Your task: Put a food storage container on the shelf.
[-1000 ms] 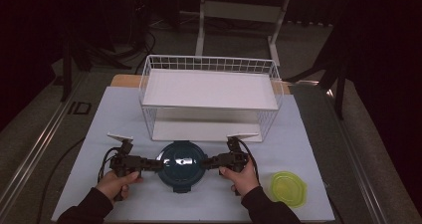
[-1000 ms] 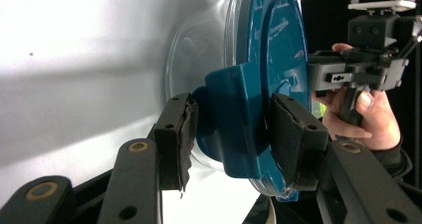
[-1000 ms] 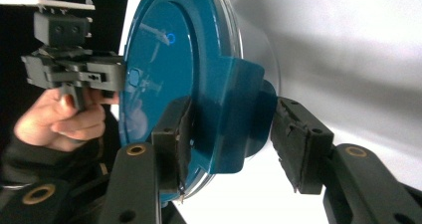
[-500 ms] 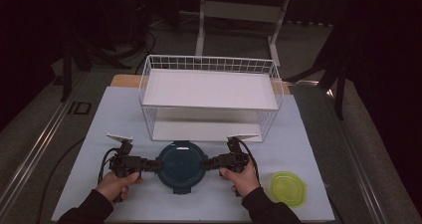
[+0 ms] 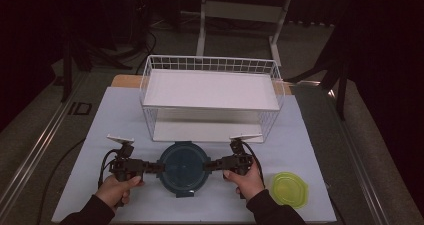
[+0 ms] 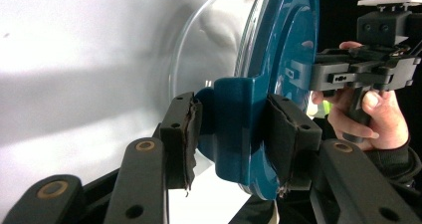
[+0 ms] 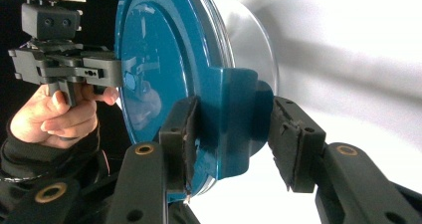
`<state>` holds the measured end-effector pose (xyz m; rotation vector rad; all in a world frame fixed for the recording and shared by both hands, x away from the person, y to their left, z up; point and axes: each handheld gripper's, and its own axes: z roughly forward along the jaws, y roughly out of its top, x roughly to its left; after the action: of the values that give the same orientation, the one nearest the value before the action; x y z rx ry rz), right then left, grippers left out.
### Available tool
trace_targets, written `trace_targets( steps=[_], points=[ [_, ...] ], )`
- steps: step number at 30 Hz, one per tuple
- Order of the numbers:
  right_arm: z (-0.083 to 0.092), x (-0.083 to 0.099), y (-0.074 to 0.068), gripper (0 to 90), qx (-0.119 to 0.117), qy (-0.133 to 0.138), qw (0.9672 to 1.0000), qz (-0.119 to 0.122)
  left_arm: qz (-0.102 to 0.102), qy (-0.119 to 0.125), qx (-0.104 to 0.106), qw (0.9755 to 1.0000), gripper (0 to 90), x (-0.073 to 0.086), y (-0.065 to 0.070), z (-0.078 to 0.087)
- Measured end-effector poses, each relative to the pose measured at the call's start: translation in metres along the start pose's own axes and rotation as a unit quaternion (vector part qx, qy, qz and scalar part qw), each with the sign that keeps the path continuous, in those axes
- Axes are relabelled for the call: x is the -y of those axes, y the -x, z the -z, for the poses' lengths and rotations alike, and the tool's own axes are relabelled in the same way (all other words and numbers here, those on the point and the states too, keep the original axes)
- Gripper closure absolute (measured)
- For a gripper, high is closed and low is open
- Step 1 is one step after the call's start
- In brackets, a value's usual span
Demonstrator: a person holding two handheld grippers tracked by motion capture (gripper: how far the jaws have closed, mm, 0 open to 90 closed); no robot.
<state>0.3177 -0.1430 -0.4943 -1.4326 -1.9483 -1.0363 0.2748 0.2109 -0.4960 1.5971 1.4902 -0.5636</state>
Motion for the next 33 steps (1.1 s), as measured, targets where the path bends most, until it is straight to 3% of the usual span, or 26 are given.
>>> trace_targets(
  steps=[10,23,26,33],
  points=[
    [0.026,-0.004,-0.018,54.9,0.005,0.023,0.9994,0.024,-0.023,0.019,0.008,0.9995,56.4,-0.006,0.025,0.007],
    [0.054,-0.009,-0.038,55.0,-0.002,0.051,0.9981,0.036,-0.048,0.033,0.013,0.9982,56.5,-0.018,0.059,0.019],
    [0.066,-0.012,-0.048,55.1,0.000,0.063,0.9968,0.050,-0.058,0.037,0.019,0.9975,56.8,-0.024,0.073,0.023],
    [0.089,-0.019,-0.060,55.2,-0.008,0.085,0.9946,0.058,-0.083,0.042,0.019,0.9955,56.9,-0.039,0.101,0.029]
  ],
)
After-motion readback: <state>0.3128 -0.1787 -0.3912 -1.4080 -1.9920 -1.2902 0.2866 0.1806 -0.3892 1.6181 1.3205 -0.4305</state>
